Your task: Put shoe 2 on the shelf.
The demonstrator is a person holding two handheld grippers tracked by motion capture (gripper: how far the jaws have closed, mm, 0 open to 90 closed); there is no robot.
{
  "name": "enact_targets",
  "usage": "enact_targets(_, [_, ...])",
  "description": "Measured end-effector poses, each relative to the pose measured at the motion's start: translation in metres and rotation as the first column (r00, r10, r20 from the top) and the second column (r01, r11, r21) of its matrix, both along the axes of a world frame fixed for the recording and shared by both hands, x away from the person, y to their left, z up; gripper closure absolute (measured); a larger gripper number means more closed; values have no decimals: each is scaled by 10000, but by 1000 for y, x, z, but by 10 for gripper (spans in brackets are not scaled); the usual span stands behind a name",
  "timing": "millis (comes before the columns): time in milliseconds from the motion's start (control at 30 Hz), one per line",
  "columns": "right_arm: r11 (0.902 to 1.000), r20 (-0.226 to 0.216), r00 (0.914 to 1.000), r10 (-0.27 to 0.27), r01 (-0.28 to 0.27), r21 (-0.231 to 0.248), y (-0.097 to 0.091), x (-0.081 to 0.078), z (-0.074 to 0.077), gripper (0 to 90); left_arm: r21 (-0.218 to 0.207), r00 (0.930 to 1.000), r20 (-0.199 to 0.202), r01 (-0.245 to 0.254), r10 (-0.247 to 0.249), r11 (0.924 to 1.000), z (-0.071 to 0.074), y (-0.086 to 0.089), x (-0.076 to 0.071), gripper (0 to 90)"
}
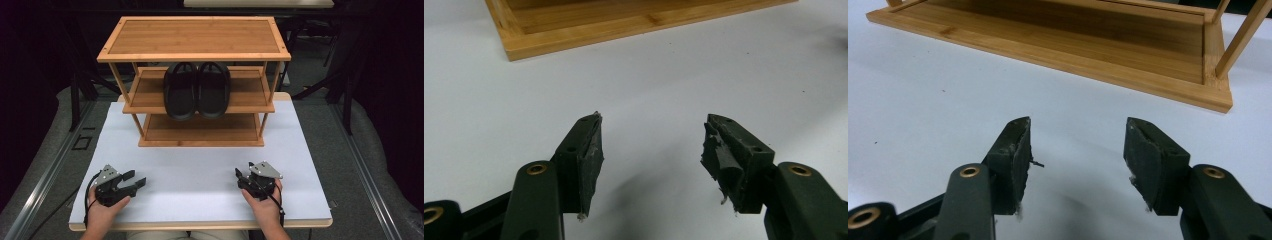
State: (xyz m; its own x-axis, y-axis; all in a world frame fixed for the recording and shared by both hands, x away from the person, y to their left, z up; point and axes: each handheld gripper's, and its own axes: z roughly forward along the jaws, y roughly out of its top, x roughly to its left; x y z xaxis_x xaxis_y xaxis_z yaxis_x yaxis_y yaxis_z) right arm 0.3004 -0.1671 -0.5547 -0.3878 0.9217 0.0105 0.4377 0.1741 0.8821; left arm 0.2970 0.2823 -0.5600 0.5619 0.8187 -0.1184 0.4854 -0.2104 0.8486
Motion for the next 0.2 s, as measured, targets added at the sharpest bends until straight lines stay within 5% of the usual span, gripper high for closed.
enact_targets(200, [9999, -54, 10000, 13, -12, 153, -2, -1, -2, 440, -81, 10000, -33, 80, -80, 9999, 0, -3, 3, 408])
